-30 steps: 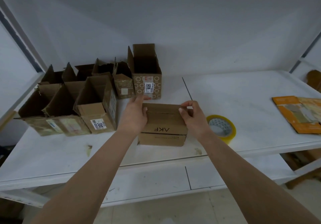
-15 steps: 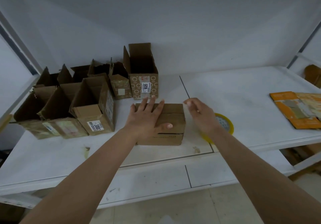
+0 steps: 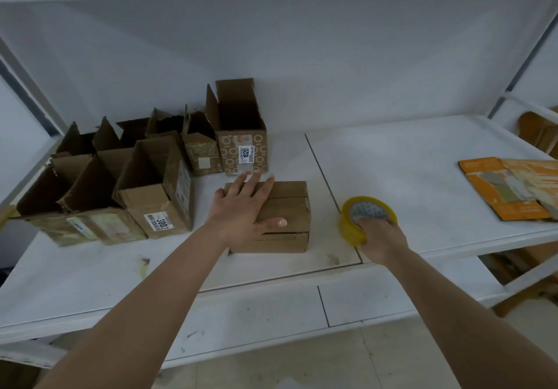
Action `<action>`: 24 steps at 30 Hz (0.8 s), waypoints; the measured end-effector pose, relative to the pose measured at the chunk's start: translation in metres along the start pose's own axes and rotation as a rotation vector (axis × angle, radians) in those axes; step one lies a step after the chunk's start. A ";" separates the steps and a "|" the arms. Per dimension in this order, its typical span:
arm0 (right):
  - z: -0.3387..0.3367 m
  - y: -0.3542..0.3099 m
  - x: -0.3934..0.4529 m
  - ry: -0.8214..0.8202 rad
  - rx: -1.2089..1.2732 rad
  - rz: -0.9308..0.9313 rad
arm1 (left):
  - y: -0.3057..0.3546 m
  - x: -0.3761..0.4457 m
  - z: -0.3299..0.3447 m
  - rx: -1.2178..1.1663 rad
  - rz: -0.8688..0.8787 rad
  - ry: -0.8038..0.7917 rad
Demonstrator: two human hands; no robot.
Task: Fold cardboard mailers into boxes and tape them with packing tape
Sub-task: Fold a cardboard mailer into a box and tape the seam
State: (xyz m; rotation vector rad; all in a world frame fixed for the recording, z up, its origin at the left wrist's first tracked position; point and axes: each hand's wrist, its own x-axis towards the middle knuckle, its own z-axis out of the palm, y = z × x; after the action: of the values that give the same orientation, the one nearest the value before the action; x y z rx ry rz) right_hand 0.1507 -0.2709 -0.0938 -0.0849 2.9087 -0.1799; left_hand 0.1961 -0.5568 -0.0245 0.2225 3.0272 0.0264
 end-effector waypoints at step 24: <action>-0.146 -0.104 -0.023 -0.236 1.049 -0.481 | 0.002 -0.008 -0.005 -0.086 0.004 0.010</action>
State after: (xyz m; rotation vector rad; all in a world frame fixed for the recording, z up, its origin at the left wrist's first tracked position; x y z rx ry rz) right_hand 0.1445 -0.3552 0.0653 -0.5572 2.1606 -1.5721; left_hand 0.2033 -0.5563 -0.0189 0.2220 3.0269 0.1575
